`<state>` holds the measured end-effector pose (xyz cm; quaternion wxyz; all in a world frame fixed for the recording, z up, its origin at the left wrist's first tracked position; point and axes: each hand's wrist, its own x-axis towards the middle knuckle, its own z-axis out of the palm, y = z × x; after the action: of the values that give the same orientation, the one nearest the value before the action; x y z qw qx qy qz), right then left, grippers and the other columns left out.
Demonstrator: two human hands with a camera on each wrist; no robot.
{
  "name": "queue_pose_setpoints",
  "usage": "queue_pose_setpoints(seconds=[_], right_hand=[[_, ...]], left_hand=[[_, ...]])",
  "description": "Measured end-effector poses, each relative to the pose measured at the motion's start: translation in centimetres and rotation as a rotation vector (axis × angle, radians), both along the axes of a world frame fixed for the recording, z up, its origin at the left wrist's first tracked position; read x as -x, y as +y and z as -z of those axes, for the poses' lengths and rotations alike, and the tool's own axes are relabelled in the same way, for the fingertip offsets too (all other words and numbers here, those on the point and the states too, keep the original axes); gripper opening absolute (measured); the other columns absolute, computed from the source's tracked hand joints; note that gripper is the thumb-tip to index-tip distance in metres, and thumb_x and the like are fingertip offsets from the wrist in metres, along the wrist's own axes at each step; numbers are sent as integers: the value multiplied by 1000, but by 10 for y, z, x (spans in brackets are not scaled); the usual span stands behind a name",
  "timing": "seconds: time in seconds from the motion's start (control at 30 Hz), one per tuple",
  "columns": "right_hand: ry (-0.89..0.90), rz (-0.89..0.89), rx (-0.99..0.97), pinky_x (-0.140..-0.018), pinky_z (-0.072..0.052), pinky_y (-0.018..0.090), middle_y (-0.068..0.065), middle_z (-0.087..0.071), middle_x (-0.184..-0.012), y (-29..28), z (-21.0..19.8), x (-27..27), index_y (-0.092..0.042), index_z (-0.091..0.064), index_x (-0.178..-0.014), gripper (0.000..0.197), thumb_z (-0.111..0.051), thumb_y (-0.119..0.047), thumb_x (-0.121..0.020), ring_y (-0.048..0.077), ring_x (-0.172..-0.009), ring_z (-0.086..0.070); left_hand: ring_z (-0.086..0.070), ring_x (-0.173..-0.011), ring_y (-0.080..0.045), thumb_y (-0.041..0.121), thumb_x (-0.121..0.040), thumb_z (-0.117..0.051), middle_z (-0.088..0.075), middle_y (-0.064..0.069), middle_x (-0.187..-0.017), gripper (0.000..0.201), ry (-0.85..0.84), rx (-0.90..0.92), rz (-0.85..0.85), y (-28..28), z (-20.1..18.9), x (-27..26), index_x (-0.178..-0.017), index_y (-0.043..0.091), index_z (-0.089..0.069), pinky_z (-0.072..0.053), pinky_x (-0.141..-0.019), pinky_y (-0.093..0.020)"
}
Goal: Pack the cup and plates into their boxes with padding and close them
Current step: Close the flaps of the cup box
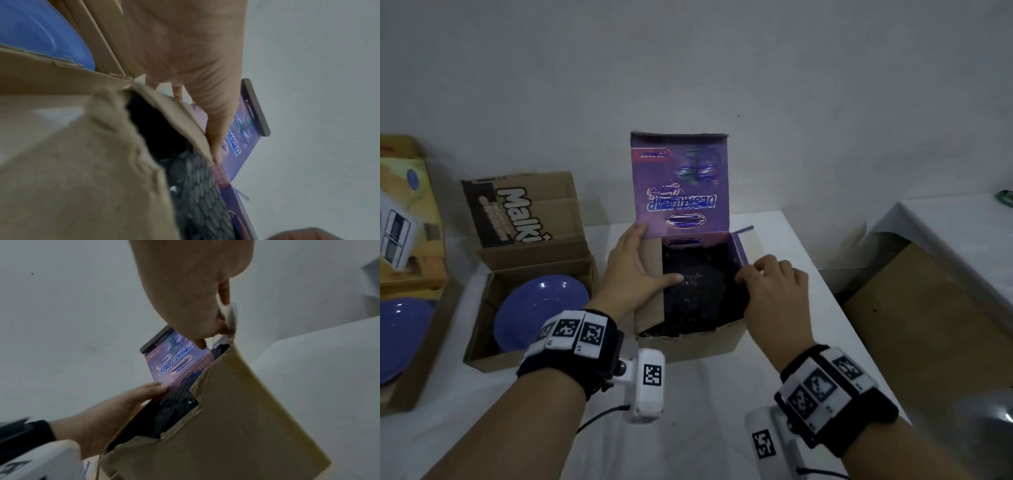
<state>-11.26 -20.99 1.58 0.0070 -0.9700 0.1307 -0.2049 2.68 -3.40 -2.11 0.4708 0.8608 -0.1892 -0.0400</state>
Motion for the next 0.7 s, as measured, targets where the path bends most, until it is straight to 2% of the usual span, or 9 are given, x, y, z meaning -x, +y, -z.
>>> queue_pose_setpoints(seconds=[0.07,0.17,0.23,0.3,0.4,0.57,0.7], right_hand=[[57,-10,84,-74,-30,38,3,-57,-78,2,-4,2,-21,-64,-73,23,-62,-2,-60,28,-75,-54],[212,-353,63,-70,-26,33,-5,-58,-69,18,-4,6,-27,-66,-65,19,-58,-10,-60,22,-68,-55],[404,-462,55,-75,-31,35,-3,-64,-76,28,0,7,-27,-71,-74,20,-57,-14,-73,24,-75,-55],[499,-417,84,-79,-35,39,0,-67,-82,33,-1,5,-23,-70,-88,18,-54,-17,-82,27,-81,-56],[587,-350,109,-84,-30,40,6,-66,-90,37,-5,2,-19,-55,-109,25,-46,-18,-86,28,-85,-55],[769,-322,99,-93,-26,42,3,-65,-93,39,-12,-7,-22,-62,-99,23,-42,-21,-89,23,-83,-51],[975,-283,173,-100,-23,45,4,-63,-103,48,-6,-15,-20,-60,-109,27,-42,-17,-89,25,-100,-53]], left_hand=[[-14,-144,-14,57,-47,-81,-15,2,-157,127,30,-78,39,2,2,3,-150,18,-18,-15,-117,-31],[-6,-145,-11,67,-36,-76,-3,9,-158,142,98,-132,88,3,5,7,-152,23,-6,-13,-118,-32],[-4,-145,-11,67,-35,-77,0,11,-158,145,120,-136,101,4,6,8,-151,26,-2,-14,-118,-35],[-4,-145,-12,62,-38,-82,0,10,-158,144,111,-134,108,4,6,9,-151,27,0,-14,-118,-35],[-3,-145,-12,48,-45,-89,1,7,-158,141,85,-138,105,3,5,10,-151,23,1,-12,-117,-30],[-8,-144,-14,35,-49,-92,-2,6,-156,139,106,-99,113,1,5,12,-151,24,2,-16,-116,-30],[-9,-143,-15,32,-50,-92,-2,6,-155,139,107,-113,111,-2,2,15,-151,24,3,-18,-115,-31]])
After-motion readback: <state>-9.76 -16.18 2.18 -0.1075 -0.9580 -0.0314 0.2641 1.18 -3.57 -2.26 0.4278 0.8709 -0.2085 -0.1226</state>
